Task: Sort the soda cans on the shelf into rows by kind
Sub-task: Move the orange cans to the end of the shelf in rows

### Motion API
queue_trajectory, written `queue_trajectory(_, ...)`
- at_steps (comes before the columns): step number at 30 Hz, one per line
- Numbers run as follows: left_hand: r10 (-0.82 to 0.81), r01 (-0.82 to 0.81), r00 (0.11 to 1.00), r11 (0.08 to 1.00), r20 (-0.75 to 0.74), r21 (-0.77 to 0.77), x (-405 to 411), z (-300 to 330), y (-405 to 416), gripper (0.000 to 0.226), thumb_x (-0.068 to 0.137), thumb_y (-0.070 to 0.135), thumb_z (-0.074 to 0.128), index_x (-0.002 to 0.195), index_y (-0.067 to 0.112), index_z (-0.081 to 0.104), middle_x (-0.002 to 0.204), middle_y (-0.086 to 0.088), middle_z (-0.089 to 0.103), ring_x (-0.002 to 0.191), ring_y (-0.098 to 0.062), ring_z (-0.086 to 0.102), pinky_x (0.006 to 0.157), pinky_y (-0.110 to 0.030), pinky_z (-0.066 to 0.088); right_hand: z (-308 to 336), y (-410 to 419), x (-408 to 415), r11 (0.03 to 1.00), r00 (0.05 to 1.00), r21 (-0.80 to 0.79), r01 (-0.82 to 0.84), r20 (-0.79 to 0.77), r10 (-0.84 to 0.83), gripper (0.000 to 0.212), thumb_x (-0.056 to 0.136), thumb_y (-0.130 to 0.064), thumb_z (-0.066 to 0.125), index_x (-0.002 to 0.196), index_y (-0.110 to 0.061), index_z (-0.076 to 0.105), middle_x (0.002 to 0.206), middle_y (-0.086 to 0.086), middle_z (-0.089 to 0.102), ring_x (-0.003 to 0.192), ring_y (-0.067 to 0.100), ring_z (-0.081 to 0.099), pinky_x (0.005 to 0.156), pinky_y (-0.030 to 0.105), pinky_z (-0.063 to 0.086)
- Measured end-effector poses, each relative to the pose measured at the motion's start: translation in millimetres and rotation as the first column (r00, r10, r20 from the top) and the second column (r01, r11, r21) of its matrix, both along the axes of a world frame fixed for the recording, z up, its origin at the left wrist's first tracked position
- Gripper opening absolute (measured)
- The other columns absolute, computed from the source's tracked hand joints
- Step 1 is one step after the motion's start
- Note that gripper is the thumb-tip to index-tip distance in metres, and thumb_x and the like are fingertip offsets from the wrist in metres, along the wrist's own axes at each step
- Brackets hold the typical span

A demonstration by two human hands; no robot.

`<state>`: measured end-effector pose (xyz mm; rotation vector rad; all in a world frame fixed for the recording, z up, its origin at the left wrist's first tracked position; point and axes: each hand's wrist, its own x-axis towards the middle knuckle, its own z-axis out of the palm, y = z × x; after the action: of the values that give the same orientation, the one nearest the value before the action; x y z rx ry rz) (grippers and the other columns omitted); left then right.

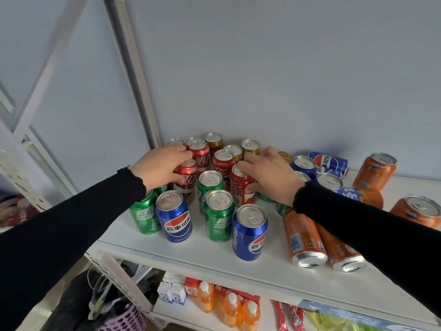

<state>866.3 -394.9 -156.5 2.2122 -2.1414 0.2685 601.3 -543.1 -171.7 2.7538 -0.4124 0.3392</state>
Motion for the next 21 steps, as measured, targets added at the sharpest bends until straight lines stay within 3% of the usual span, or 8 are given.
queue_trajectory(5,0.025,-0.026,0.999,0.999,0.025,0.024,1,6,2,0.028,0.080,0.032,0.078,0.086,0.028,0.051,0.085,0.012,0.051,0.079,-0.012,0.051,0.067,-0.038,0.048,3,-1,-1,0.981,0.998,0.195,-0.021,0.061,0.009,0.024,0.086,-0.039,0.071,0.095,-0.024,0.055,0.092,-0.008,0.052,0.078,0.013,0.045,0.092,0.034,0.035)
queue_trajectory(9,0.070,-0.069,0.998,0.992,-0.007,0.107,-1,20,-3,0.020,0.081,0.037,0.076,0.077,0.028,0.058,0.076,0.012,0.058,0.073,-0.009,0.055,0.058,-0.029,0.042,28,-11,-6,0.904,0.995,0.426,-0.020,0.099,-0.024,0.016,0.090,-0.039,0.066,0.083,-0.026,0.062,0.082,-0.015,0.065,0.078,0.009,0.060,0.094,0.034,0.038)
queue_trajectory(12,0.099,-0.083,0.990,0.985,-0.104,0.149,-2,37,-11,0.010,0.085,0.039,0.074,0.080,0.034,0.066,0.077,0.016,0.064,0.076,-0.004,0.060,0.066,-0.031,0.049,56,-34,-20,0.807,0.952,0.590,-0.017,0.257,-0.167,0.010,0.092,-0.031,0.065,0.088,-0.023,0.069,0.087,-0.011,0.069,0.084,0.011,0.064,0.085,0.031,0.045)
queue_trajectory(14,0.079,-0.064,0.981,0.994,-0.180,0.084,-10,47,-20,0.004,0.088,0.038,0.071,0.086,0.035,0.069,0.083,0.017,0.066,0.080,-0.004,0.062,0.074,-0.034,0.053,67,-57,-28,0.747,0.920,0.664,0.021,0.279,-0.274,0.006,0.092,-0.024,0.065,0.091,-0.022,0.070,0.092,-0.006,0.069,0.087,0.013,0.061,0.080,0.030,0.047)
queue_trajectory(17,0.003,-0.007,0.969,1.000,-0.247,-0.018,-36,54,-45,0.011,0.089,0.034,0.071,0.098,0.027,0.072,0.095,0.012,0.068,0.089,-0.008,0.061,0.079,-0.033,0.049,68,-89,-35,0.696,0.916,0.711,0.101,0.206,-0.343,0.002,0.091,-0.022,0.069,0.091,-0.023,0.070,0.090,-0.006,0.068,0.088,0.017,0.062,0.079,0.031,0.047)
queue_trajectory(21,-0.067,0.074,0.970,0.997,-0.235,0.021,-69,50,-90,0.024,0.092,0.036,0.066,0.114,0.026,0.068,0.112,0.009,0.066,0.098,-0.008,0.056,0.082,-0.028,0.041,59,-116,-35,0.618,0.929,0.756,0.216,0.035,-0.368,0.014,0.091,-0.019,0.070,0.104,-0.015,0.073,0.103,0.000,0.071,0.100,0.020,0.064,0.082,0.029,0.044)
